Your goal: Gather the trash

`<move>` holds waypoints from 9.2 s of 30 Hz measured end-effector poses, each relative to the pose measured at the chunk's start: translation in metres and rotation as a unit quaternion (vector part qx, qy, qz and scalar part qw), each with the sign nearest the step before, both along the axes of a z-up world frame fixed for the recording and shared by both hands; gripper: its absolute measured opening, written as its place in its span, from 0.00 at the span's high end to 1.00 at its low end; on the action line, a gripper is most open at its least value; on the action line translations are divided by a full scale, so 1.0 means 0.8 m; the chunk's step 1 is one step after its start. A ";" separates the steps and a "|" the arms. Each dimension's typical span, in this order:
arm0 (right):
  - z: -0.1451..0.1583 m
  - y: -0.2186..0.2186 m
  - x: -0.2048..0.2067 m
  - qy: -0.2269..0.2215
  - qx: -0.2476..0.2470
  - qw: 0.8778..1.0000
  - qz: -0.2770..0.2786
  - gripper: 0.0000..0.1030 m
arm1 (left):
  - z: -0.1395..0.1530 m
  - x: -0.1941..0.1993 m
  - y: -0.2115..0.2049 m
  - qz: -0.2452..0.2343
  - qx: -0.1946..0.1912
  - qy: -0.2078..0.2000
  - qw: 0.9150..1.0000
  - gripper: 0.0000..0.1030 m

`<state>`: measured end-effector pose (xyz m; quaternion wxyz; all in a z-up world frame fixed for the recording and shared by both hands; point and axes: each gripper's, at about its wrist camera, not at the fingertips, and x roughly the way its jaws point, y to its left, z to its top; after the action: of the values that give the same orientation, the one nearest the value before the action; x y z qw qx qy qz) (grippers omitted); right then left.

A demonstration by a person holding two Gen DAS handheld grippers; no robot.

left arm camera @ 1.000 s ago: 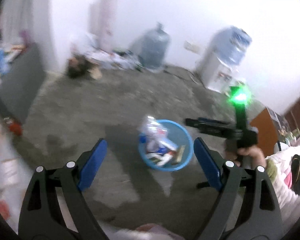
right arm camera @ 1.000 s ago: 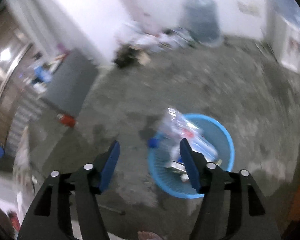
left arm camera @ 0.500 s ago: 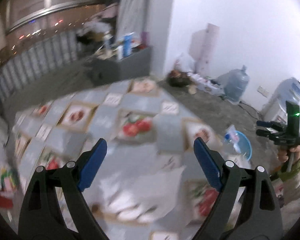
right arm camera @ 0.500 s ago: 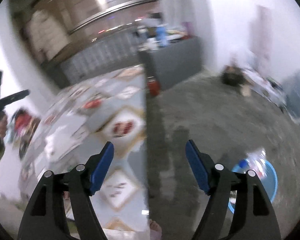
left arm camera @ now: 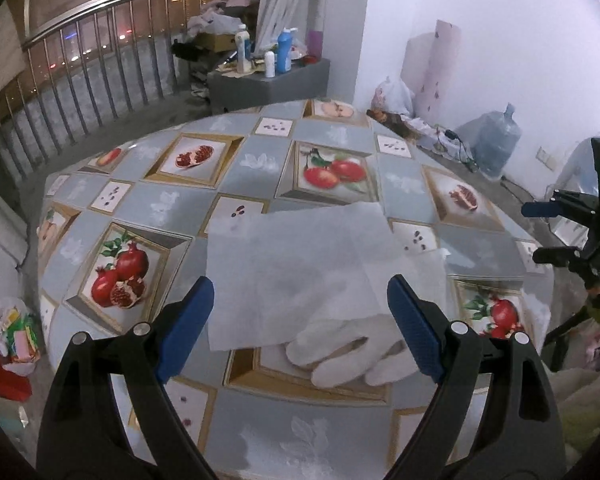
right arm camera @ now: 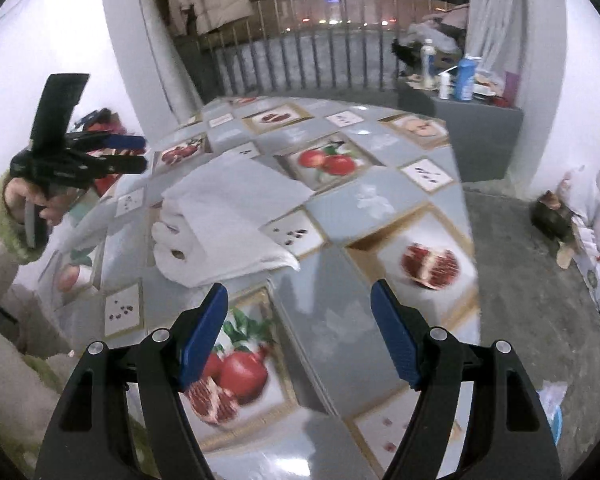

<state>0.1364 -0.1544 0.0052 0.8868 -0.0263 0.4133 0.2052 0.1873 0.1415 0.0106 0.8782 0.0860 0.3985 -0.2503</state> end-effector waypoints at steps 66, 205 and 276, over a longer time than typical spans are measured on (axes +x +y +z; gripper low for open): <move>-0.056 -0.064 -0.028 0.040 -0.009 0.995 -0.091 0.47 | -0.093 -0.035 -0.031 0.080 0.088 0.022 0.993 0.99; 0.025 -0.042 -0.166 -0.070 -0.150 0.945 -0.282 0.07 | 0.019 -0.188 -0.121 0.324 0.019 -0.057 0.944 0.09; -0.016 -0.095 -0.191 0.019 -0.151 0.921 -0.359 0.07 | -0.043 -0.196 -0.194 0.231 0.077 0.023 0.970 0.09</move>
<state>-0.0164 -0.2308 -0.0079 0.8786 -0.0059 0.4377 -0.1908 0.0307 -0.0134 -0.0235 0.8936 0.0528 0.4457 -0.0113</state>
